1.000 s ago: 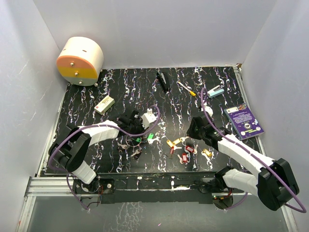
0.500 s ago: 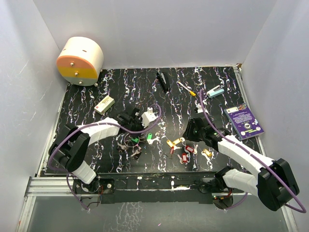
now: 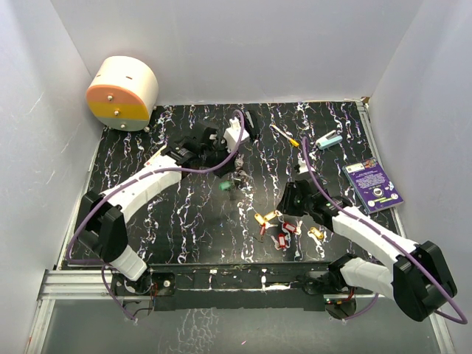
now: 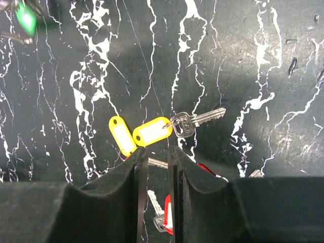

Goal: Put the keys on the keyring

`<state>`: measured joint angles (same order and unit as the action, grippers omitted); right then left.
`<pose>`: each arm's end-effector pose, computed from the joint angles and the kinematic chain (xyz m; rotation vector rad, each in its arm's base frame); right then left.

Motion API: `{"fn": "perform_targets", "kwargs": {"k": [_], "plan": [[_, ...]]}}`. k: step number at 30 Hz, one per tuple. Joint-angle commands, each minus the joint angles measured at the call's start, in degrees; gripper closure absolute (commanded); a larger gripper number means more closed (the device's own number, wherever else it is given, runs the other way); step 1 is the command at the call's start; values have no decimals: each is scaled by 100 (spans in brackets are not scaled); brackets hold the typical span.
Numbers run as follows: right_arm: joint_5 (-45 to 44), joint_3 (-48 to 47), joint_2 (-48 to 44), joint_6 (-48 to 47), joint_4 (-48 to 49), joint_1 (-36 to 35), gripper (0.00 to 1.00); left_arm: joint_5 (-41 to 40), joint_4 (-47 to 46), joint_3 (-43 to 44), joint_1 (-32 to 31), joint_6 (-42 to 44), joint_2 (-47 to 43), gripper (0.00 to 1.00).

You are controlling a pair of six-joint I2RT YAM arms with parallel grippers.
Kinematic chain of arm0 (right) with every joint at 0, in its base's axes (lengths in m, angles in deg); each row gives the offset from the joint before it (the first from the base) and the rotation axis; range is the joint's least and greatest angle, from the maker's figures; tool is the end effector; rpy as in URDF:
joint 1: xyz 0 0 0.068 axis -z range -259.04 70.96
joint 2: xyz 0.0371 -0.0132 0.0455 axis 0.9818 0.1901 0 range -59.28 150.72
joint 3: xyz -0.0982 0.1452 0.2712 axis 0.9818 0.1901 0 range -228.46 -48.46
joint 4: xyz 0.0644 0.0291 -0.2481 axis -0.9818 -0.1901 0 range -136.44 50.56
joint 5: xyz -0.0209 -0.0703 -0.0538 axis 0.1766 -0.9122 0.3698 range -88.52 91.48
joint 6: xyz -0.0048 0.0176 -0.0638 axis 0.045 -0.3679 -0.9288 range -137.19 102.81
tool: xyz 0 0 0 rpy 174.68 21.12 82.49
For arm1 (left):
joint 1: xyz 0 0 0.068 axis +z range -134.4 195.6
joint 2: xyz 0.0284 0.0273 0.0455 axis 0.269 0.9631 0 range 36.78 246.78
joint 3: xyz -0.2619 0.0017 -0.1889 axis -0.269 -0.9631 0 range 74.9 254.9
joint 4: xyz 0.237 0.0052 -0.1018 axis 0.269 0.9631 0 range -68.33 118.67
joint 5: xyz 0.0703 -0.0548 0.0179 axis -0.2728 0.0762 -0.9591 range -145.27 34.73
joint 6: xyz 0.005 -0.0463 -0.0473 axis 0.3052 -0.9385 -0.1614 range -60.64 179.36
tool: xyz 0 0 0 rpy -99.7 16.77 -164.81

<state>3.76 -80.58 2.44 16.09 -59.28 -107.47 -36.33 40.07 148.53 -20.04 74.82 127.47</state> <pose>0.1681 0.0933 0.2282 0.0876 2.5030 0.5176 0.2931 -0.2312 0.3437 1.1188 1.9018 -0.5596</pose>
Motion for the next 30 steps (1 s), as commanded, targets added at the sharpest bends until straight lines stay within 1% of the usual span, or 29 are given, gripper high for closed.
{"fn": "perform_targets", "kwargs": {"k": [1, 3, 7, 13, 18, 24, 27, 30], "plan": [[-125, -165, 241, 51, 402, 12, 74, 743, -45, 272, 12, -612, -285, 100], [-16, -306, 452, 205, 255, 12, 74, 763, -145, 311, 9, -691, -260, 100], [29, -490, 798, 446, -2, 12, 72, 659, -60, 343, 24, -582, -360, 100], [213, -567, 1092, 755, 88, 12, 71, 860, -225, 17, 314, -720, -652, 100], [20, -817, 1316, 810, 13, 15, 69, 976, -312, -85, 441, -788, -788, 100], [-49, -1173, 1812, 751, -181, 13, 69, 980, -321, -124, 451, -739, -847, 100], [-55, -1293, 1991, 703, -408, 6, 70, 971, -312, -109, 458, -746, -865, 100], [-149, -1350, 1869, 714, -613, -26, 73, 971, -306, -77, 461, -725, -843, 100]]}}
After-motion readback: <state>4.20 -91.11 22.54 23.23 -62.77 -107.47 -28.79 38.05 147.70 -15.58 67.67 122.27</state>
